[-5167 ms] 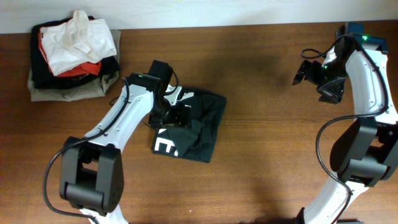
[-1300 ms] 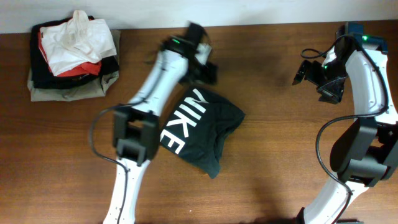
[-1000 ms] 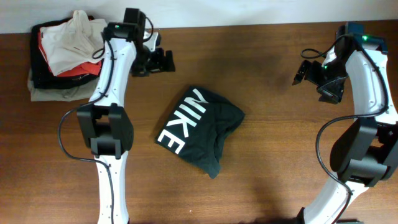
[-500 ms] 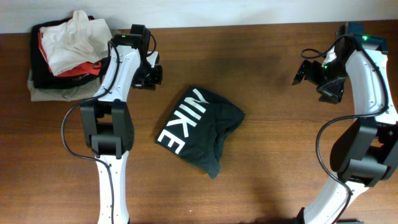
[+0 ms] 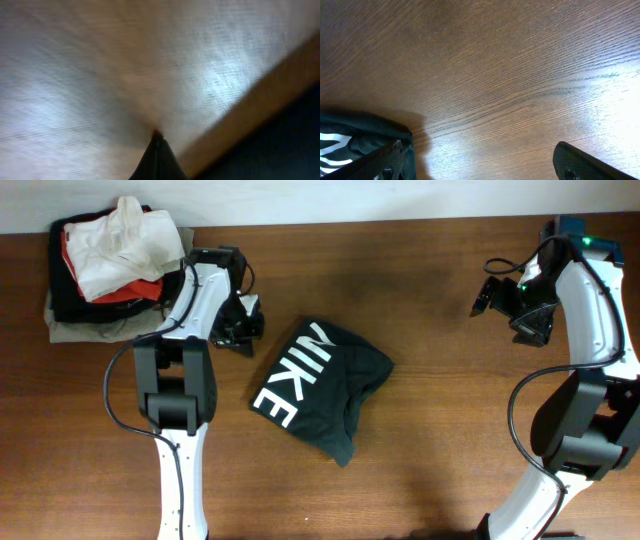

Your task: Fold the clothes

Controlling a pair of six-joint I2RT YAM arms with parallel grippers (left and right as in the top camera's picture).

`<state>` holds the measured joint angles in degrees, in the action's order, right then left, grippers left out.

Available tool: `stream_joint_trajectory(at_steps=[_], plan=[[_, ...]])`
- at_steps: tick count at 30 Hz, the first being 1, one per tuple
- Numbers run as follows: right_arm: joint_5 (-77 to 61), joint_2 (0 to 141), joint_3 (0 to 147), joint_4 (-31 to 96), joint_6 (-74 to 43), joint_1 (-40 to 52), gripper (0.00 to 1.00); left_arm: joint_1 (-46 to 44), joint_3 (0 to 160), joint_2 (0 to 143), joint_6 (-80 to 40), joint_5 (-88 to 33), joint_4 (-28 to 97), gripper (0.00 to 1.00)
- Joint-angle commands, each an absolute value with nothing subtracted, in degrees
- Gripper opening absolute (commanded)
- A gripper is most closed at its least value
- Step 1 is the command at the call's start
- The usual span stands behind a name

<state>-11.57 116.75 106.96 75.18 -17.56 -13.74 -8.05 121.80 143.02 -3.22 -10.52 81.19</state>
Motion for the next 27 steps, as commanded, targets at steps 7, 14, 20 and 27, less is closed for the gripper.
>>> stream_joint_trajectory(at_steps=[7, 14, 20, 27], plan=[[-10.85, 116.99, 107.92, 75.20, -17.37, -13.89, 0.99, -15.40, 121.10, 143.68, -3.38, -13.67, 88.82, 0.01], [-10.85, 116.99, 107.92, 75.20, -17.37, -13.91, 0.99, -18.94, 121.10, 143.68, -7.70, -23.70, 89.23, 0.01], [-10.85, 116.99, 107.92, 75.20, -17.37, -13.91, 0.99, -21.45, 121.10, 143.68, -12.60, -30.50, 84.49, 0.01], [-10.85, 116.99, 107.92, 75.20, -17.37, -13.91, 0.99, -20.12, 123.90, 143.65, -6.76, -12.88, 81.60, 0.19]])
